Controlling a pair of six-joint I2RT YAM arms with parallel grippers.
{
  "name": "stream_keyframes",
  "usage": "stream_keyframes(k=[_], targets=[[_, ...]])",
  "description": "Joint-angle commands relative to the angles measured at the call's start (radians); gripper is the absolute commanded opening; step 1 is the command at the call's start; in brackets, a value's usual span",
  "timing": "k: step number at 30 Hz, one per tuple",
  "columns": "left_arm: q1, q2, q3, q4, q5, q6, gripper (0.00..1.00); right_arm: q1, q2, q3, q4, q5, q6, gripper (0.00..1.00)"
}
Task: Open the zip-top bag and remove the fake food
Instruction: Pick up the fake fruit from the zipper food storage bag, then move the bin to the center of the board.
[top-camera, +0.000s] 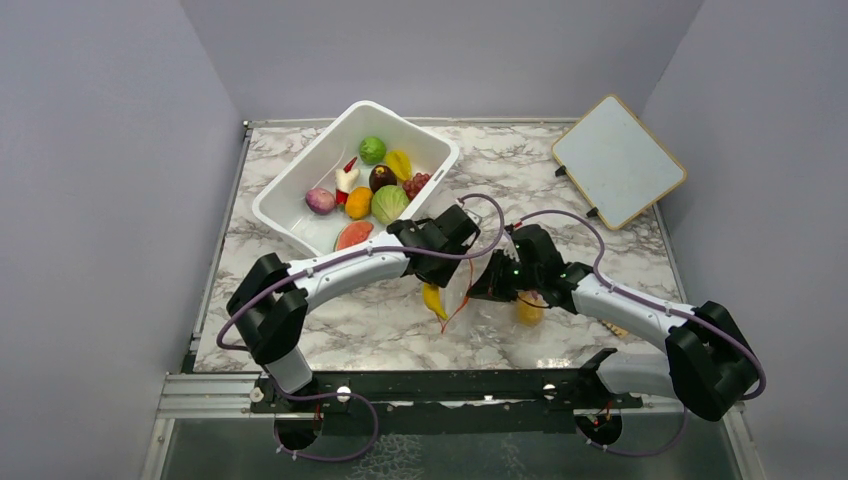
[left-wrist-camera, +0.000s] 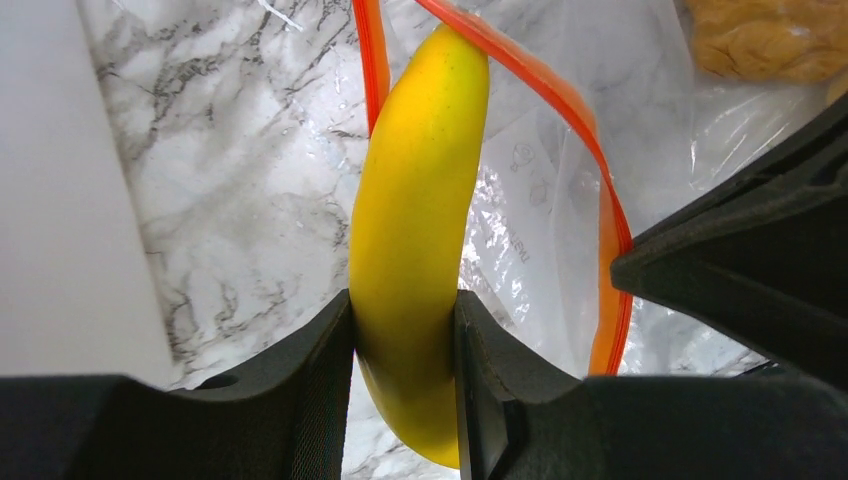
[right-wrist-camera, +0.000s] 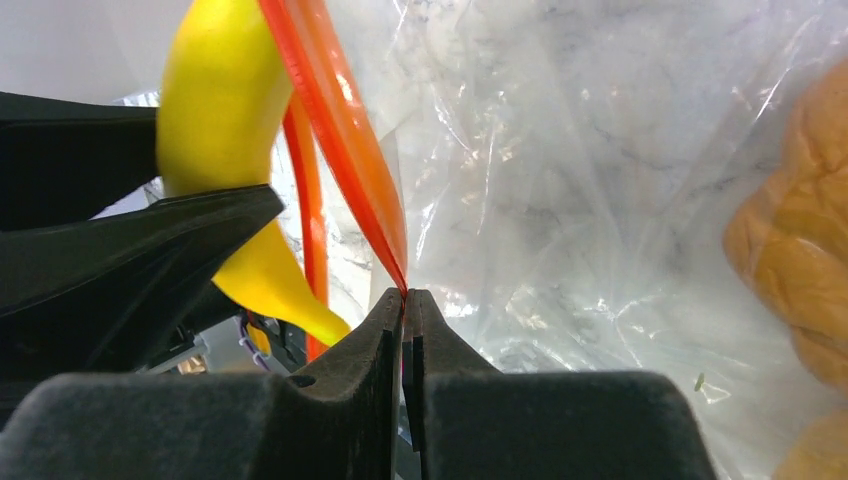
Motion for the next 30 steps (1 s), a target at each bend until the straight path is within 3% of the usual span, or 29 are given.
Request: stream_keyframes(k=[1,10,15,20,30], targets=[[-0.006,0.019,0.103,-0.192,-0.053,0.129,0.0,0.0,0.002,0.003,-0.011,0.022,-0.007,0.05],[-0.001,0.004,0.185,-0.255,-0.117,0.126,0.0,0.0,0.009,0.002,-0.005,0.017,-0.011,0.05],[0.058,-0.028,0.206,-0.253,-0.167,0.101,0.0,0.0,0.0,0.009,-0.024,0.018,-0.017,0.05],[0.182,-0.09,0.237,-0.207,-0.127,0.084,0.0,0.0,-0.018,0.009,-0.037,0.023,-0.022,0.05],[0.53,-0.195,0.2,-0.063,0.05,0.034,0.0,0.0,-0.045,-0.008,-0.041,0.018,-0.016,0.05]])
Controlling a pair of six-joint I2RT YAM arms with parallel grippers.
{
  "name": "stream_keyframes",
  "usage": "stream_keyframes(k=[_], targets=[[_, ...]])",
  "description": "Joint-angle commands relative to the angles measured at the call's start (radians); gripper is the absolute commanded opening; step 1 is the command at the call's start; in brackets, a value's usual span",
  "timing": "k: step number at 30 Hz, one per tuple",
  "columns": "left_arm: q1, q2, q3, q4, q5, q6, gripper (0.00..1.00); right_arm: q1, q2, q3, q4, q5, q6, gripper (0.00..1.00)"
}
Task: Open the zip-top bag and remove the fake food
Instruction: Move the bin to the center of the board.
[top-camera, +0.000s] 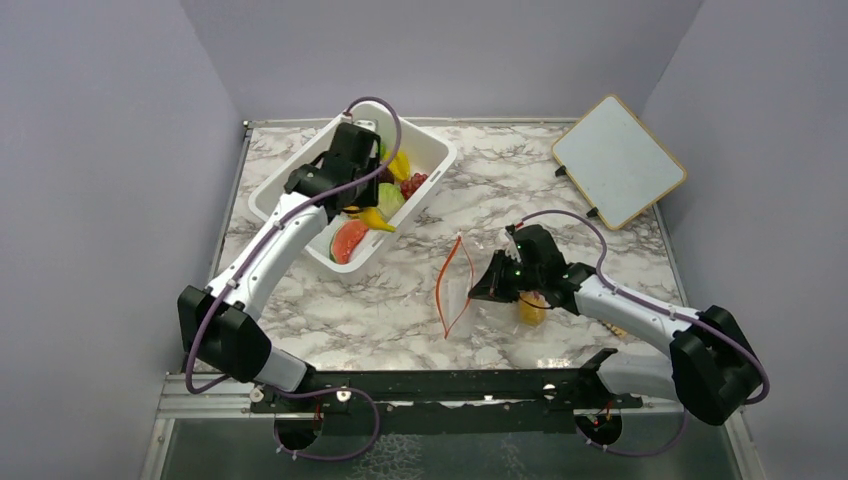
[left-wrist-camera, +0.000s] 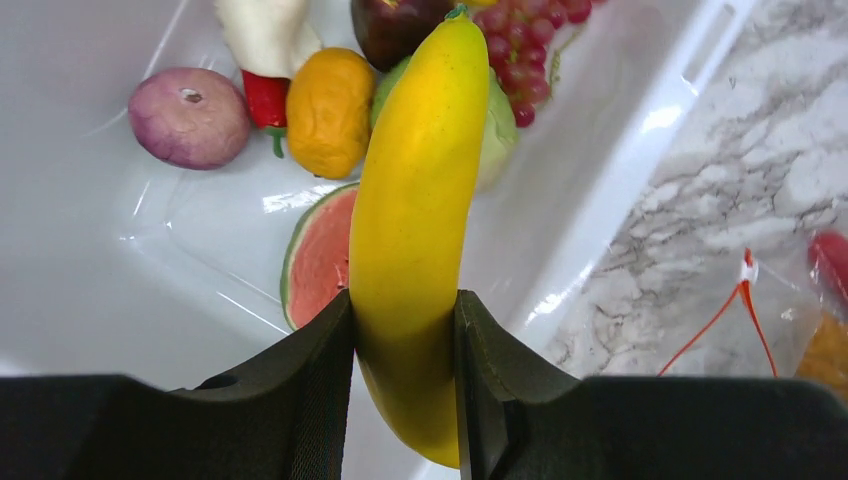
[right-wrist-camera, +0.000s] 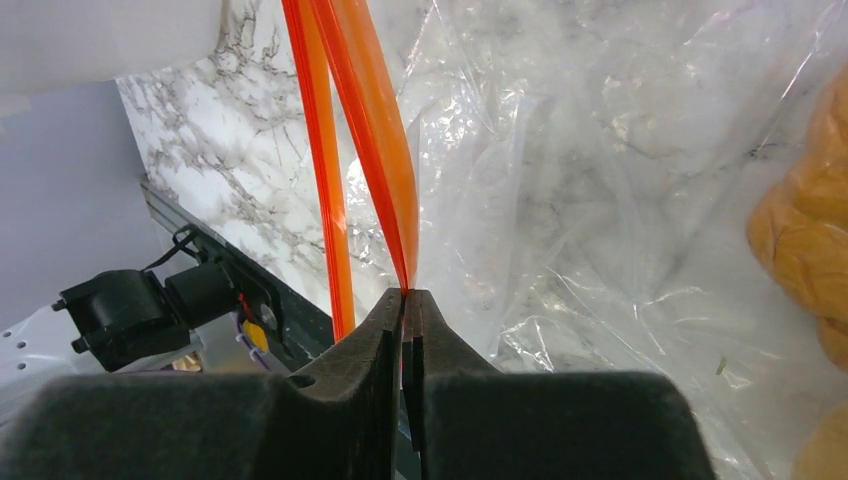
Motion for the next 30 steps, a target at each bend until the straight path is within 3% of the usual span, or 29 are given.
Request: stream_keyframes(k=[1,9,13,25,30], targets=[[0.113,-0.021,-0.004,0.073,0.151,-0.028,0.0,0.0,-0.031,-0.008,-0.016,0.019,-0.006,0.05],[0.228,0.015,-0.062,0.095,0.123,-0.054,0.0,0.0,-0.033,0.002,-0.032,0.018,-0.012,0.05],[0.29,-0.002,-0.197,0.15,0.058,-0.081,0.0,-0.001,-0.042,-0.005,-0.028,0.021,-0.011,0.05],[0.364,0.013,-0.352,0.239,0.137,-0.183,0.0,-0.001,-0.013,-0.005,-0.02,-0.003,-0.024,0.05],[0.365,-0.02,-0.387,0.225,0.124,-0.237,0.1,0.0,-0.008,-0.009,-0.015,-0.001,-0.023,0.05]])
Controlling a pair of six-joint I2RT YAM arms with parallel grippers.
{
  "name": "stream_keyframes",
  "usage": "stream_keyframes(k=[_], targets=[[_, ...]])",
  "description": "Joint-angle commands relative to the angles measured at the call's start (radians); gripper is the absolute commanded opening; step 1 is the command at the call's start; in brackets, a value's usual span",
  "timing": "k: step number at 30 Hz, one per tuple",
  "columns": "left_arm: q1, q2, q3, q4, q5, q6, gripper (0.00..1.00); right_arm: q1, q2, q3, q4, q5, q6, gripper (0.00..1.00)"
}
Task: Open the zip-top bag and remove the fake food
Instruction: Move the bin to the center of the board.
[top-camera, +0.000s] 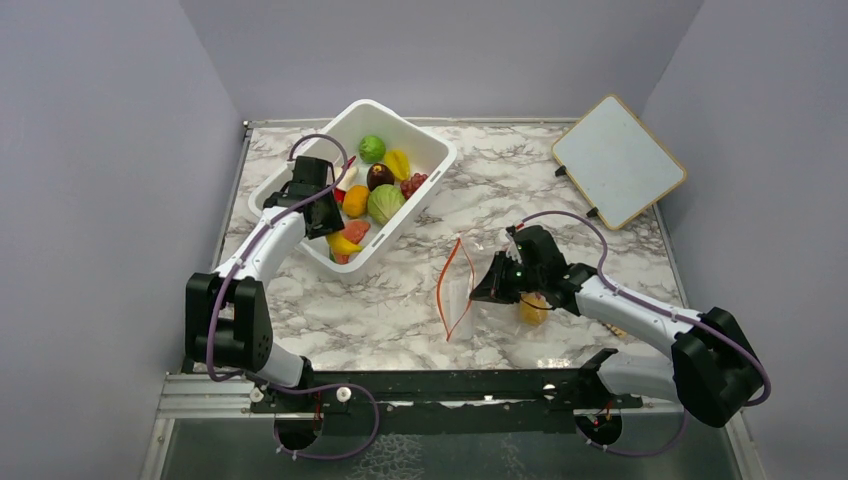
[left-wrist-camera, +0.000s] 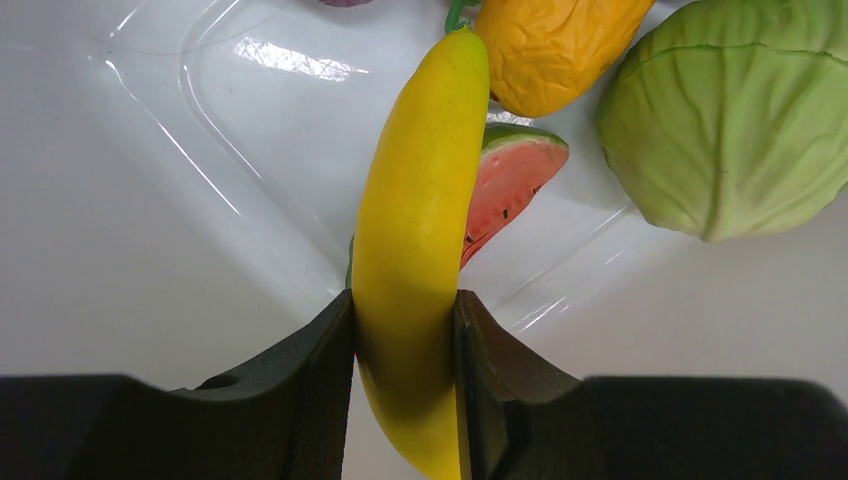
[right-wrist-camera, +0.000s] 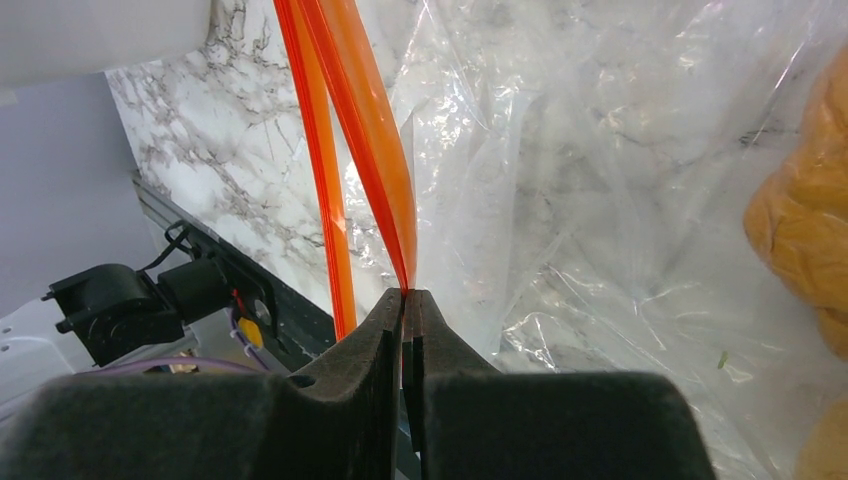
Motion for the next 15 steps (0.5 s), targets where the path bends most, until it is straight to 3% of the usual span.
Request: stream_keyframes(k=[1,5,15], targets=[[0.005,-0.042,-0.057,0.035,0.018,-0.077,0.11,0.0,0.013,-0.009,0.013,-0.004,-0.015,0.05],[-0.013,-0.077,-0.136,0.062,0.09,-0.115,0.18,0.0,0.038,0.001,0.02,-0.011,-0.013,0.06],[-0.093,-0.232,-0.186,0.01,0.109,-0.144,0.21,0.0,0.052,0.002,0.029,-0.023,-0.015,0.06]])
